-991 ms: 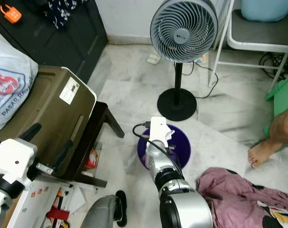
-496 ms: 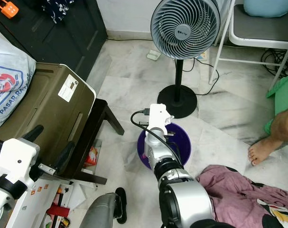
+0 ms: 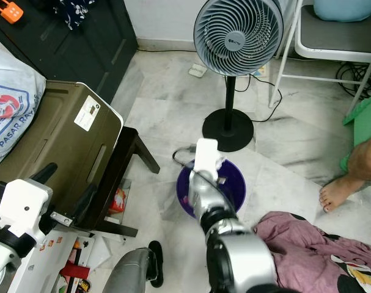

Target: Clean up the room

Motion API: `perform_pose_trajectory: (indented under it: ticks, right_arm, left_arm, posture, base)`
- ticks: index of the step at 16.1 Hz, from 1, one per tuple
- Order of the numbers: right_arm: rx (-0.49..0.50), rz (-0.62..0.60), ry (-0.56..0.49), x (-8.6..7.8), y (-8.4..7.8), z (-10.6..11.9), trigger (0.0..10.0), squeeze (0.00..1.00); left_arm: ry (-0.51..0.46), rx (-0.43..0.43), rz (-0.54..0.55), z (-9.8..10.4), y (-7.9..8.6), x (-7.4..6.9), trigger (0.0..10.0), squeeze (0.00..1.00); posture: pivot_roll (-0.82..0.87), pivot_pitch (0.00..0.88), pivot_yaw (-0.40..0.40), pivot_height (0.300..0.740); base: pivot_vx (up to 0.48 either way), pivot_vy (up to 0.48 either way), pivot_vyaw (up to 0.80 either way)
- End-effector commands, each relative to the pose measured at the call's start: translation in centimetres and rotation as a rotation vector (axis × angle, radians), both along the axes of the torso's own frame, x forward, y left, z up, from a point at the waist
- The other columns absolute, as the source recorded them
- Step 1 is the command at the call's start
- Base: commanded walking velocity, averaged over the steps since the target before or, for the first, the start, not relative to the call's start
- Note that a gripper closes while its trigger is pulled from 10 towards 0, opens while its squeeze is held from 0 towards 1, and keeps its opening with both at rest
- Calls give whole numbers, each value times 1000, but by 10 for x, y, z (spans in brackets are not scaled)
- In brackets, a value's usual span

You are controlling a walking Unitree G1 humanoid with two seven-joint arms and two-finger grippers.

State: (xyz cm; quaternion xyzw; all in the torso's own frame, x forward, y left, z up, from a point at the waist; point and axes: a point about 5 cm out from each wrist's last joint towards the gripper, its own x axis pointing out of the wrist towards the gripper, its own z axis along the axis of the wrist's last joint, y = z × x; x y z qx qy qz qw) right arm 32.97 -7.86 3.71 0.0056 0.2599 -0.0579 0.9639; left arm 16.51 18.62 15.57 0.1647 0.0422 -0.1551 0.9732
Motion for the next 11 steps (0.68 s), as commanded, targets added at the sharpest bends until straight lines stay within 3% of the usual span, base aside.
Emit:
perform_pose_trajectory:
  ticks: [1, 4, 6, 8, 11]
  right_arm:
    - [61, 107, 77, -16, 28, -13, 10000, 0]
    - [76, 204, 93, -27, 53, -17, 10000, 0]
    - [69, 200, 80, -27, 54, -16, 10000, 0]
    - [-2, 148, -8, -12, 29, -6, 10000, 0]
    - [-63, 53, -33, 0, -9, -2, 10000, 0]
  left_arm:
    - [22, 9, 17, -4, 3, -2, 10000, 0]
    - [18, 6, 16, -6, 3, -1, 10000, 0]
    - [21, 6, 23, -7, 4, -3, 10000, 0]
    - [26, 7, 32, -8, 5, -5, 10000, 0]
    - [22, 4, 31, -8, 4, -3, 10000, 0]
  posture:
    - [252, 267, 164, 740]
    - [253, 263, 161, 740]
    - [259, 261, 157, 740]
    - [252, 260, 155, 740]
    - [241, 260, 156, 740]
  base:
    - [0, 0, 0]
    - [0, 0, 0]
    - [0, 0, 0]
    - [0, 0, 0]
    - [0, 0, 0]
